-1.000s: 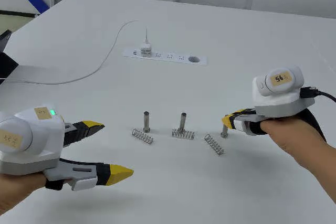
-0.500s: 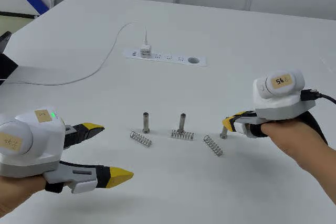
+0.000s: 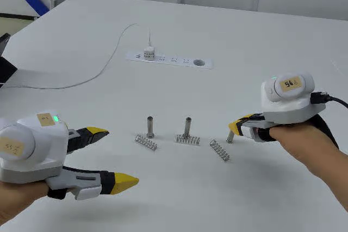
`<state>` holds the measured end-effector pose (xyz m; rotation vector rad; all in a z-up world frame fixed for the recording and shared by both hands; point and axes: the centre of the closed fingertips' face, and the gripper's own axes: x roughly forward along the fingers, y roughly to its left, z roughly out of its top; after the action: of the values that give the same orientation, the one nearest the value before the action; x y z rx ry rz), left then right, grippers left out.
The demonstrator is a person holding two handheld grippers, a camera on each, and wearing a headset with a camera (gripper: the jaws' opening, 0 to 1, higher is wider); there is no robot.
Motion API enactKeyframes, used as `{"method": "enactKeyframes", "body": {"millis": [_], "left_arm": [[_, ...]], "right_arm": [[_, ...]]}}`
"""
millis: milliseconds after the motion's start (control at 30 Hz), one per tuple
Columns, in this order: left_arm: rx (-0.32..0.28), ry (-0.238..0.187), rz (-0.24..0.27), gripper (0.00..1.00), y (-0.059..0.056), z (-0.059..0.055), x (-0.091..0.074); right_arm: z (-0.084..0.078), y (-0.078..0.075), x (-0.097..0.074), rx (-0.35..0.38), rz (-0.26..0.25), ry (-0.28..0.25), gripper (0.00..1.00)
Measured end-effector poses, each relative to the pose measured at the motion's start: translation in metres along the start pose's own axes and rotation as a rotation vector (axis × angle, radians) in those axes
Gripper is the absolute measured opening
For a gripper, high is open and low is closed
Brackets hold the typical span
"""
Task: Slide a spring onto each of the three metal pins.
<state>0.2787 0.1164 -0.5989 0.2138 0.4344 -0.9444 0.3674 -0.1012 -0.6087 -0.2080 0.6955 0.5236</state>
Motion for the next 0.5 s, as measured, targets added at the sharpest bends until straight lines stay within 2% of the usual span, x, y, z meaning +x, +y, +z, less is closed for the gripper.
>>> {"method": "enactKeyframes", "body": {"millis": [500], "left_arm": [[0.002, -0.003, -0.001, 0.77, 0.0005, 0.0009, 0.0003]], "right_arm": [[0.0013, 0.0039, -0.0022, -0.010, 0.005, -0.016, 0.16]]}}
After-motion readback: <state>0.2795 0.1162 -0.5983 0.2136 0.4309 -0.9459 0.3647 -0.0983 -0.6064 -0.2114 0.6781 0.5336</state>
